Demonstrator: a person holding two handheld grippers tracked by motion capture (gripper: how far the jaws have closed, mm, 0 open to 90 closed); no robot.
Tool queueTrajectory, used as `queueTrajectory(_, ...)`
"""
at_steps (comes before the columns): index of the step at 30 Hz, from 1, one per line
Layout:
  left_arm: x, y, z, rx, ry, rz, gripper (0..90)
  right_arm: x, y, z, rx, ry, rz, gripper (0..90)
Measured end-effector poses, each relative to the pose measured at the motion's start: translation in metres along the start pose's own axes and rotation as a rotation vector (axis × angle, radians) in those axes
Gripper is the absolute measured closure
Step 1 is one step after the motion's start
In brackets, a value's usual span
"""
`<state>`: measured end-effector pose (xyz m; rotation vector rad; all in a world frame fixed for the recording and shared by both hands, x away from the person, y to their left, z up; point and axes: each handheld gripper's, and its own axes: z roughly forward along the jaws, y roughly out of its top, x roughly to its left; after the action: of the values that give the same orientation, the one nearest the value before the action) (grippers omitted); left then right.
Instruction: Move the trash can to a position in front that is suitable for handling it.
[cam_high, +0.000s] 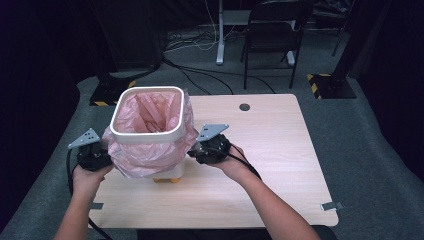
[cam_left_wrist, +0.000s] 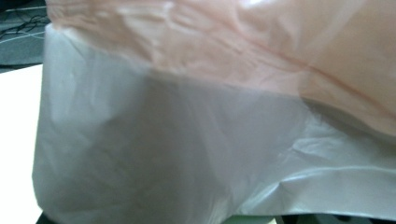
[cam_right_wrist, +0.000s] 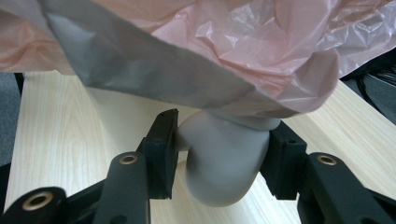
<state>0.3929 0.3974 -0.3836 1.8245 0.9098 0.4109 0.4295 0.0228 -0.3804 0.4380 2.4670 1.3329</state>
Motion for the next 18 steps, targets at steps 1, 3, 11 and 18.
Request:
queueTrajectory(1,0.0,0.0,0.0,0.0,0.0,0.0,69.7,0.0,0.0,0.0,0.0,0.0,0.0,51.7)
queueTrajectory(3,-0.004,0.0,0.003,-0.003,-0.005,0.003,69.7,-0.001,-0.002,-0.004,0.0,-0.002,0.001,51.7)
queueTrajectory(11,-0.017,0.003,0.014,-0.008,-0.03,-0.002,69.8,-0.002,-0.01,-0.023,-0.004,-0.032,-0.004,51.8)
queueTrajectory(18,-0.028,0.005,0.019,-0.022,-0.048,0.002,69.8,-0.001,-0.014,-0.038,-0.006,-0.054,-0.025,51.8)
